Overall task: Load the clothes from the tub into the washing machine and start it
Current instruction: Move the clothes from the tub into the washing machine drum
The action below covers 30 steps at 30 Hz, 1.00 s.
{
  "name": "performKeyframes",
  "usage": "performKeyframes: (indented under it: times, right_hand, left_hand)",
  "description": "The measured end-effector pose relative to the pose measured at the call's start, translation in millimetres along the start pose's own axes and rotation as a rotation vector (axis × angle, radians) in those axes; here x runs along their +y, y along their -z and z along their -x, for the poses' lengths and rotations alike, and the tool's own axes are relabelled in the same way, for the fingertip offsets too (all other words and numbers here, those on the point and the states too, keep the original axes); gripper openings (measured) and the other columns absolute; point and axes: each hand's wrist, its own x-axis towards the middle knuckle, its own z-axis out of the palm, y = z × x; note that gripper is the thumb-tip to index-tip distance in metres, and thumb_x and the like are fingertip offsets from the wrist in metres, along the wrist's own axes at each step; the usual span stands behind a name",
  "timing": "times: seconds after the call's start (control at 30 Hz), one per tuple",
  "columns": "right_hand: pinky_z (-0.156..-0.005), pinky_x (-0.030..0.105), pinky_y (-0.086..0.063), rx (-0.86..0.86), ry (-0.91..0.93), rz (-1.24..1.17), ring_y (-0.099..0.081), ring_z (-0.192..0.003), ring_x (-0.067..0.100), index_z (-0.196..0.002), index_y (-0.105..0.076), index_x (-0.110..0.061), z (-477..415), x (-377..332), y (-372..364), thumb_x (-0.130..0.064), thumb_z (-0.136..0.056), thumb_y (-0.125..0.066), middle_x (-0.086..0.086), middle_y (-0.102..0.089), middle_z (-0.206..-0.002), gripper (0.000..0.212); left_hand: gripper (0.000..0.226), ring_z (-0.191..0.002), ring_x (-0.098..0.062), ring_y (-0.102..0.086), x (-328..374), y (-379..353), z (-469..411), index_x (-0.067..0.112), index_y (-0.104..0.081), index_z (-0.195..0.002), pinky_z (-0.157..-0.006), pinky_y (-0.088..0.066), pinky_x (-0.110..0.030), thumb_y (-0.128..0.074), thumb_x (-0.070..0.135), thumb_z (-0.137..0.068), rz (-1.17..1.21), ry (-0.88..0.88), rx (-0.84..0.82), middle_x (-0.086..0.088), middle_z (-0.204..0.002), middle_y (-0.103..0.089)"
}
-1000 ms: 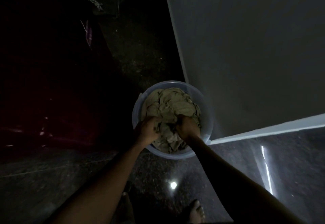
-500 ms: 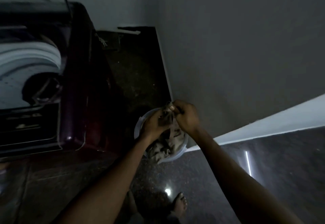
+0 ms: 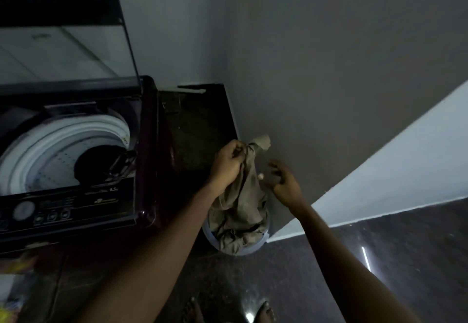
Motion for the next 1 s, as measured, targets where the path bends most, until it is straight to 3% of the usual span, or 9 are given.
performKeyframes:
  times: [0.07,0.17,0.33,0.43,0.53,0.63,0.7,0.9,1.0]
  right_hand:
    - [-0.101,0.032,-0.04,-0.115,-0.072,0.098,-0.039,-0.123,0.011,-0.144,-0.037,-0.021,-3,8,-7,-0.043,-0.077,-0.075,-0.007,-0.038,-0.137,0.08]
    - [-0.105,0.042,-0.041,-0.22,-0.042,0.245,-0.044,-0.128,0.019,-0.142,-0.037,-0.027,-11,14,-29,-0.065,-0.07,-0.07,-0.002,-0.045,-0.142,0.088]
    - [-0.083,0.022,-0.039,-0.078,-0.006,0.16,-0.058,-0.112,0.026,-0.122,-0.059,-0.007,-26,3,-41,-0.019,-0.095,-0.054,0.007,-0.063,-0.117,0.03]
    - [-0.078,0.018,-0.04,0.057,0.091,-0.017,-0.062,-0.101,0.017,-0.11,-0.063,-0.004,-29,-20,-17,-0.022,-0.089,-0.047,0.004,-0.063,-0.105,0.032]
    - [-0.065,0.005,-0.041,0.114,0.228,-0.037,-0.057,-0.078,-0.012,-0.093,-0.062,-0.007,-34,-47,2,-0.021,-0.079,-0.044,0.006,-0.063,-0.091,0.027]
    - [-0.066,0.011,-0.042,0.073,0.28,0.073,-0.06,-0.08,0.007,-0.092,-0.064,-0.006,-44,-76,1,-0.01,-0.079,-0.044,0.006,-0.064,-0.091,0.025]
    - [-0.071,0.023,-0.043,0.029,0.332,0.14,-0.061,-0.086,0.018,-0.094,-0.065,-0.013,-49,-96,-8,-0.01,-0.077,-0.044,0.004,-0.066,-0.093,0.027]
    - [-0.064,0.02,-0.051,-0.077,0.424,-0.07,-0.061,-0.071,-0.003,-0.091,-0.067,-0.006,-43,-142,-5,0.017,-0.073,-0.053,0.007,-0.066,-0.086,0.032]
    - [-0.083,0.017,-0.049,-0.183,0.356,-0.113,-0.061,-0.095,-0.004,-0.116,-0.064,-0.009,-32,-119,14,0.001,-0.078,-0.072,0.0,-0.066,-0.11,0.039]
  left_hand:
    - [0.014,-0.082,-0.025,-0.061,23,8,0,0.018,-0.059,-0.091,-0.069,-0.046,-0.036,-0.049,0.011,-0.098,0.106,0.0,0.002,-0.008,-0.091,-0.063]
    - [0.021,-0.08,-0.024,-0.058,48,23,4,0.016,-0.058,-0.087,-0.063,-0.044,-0.03,-0.046,0.003,-0.098,0.34,-0.003,0.012,-0.009,-0.089,-0.061]
    - [0.017,-0.08,-0.018,-0.068,53,62,6,0.014,-0.064,-0.091,-0.065,-0.057,-0.029,-0.05,0.007,-0.097,0.609,0.037,0.159,-0.007,-0.089,-0.069]
    - [0.008,-0.089,-0.026,-0.068,11,89,-2,0.022,-0.064,-0.09,-0.077,-0.059,-0.044,-0.058,0.016,-0.09,0.152,0.132,0.355,-0.008,-0.098,-0.07]
    - [0.036,-0.109,-0.026,-0.059,-19,100,4,0.022,-0.056,-0.123,-0.093,-0.052,-0.04,-0.061,0.027,-0.087,-0.375,0.245,0.181,-0.004,-0.124,-0.06]
    - [0.087,-0.137,-0.026,-0.037,-17,84,10,0.023,-0.028,-0.151,-0.112,-0.034,-0.034,-0.075,0.031,-0.08,-0.491,0.105,-0.107,-0.004,-0.151,-0.033]
    - [0.095,-0.14,-0.021,-0.034,-5,61,13,0.023,-0.026,-0.153,-0.113,-0.032,-0.033,-0.081,0.032,-0.076,-0.404,-0.063,-0.261,-0.002,-0.153,-0.033]
    - [0.033,-0.109,-0.023,-0.063,18,35,-3,0.016,-0.061,-0.125,-0.088,-0.053,-0.033,-0.061,0.019,-0.092,-0.216,-0.049,0.061,-0.007,-0.116,-0.067]
    - [0.024,-0.102,-0.021,-0.063,33,39,-2,0.014,-0.064,-0.117,-0.083,-0.052,-0.032,-0.061,0.018,-0.094,-0.162,-0.066,0.191,-0.006,-0.11,-0.068]
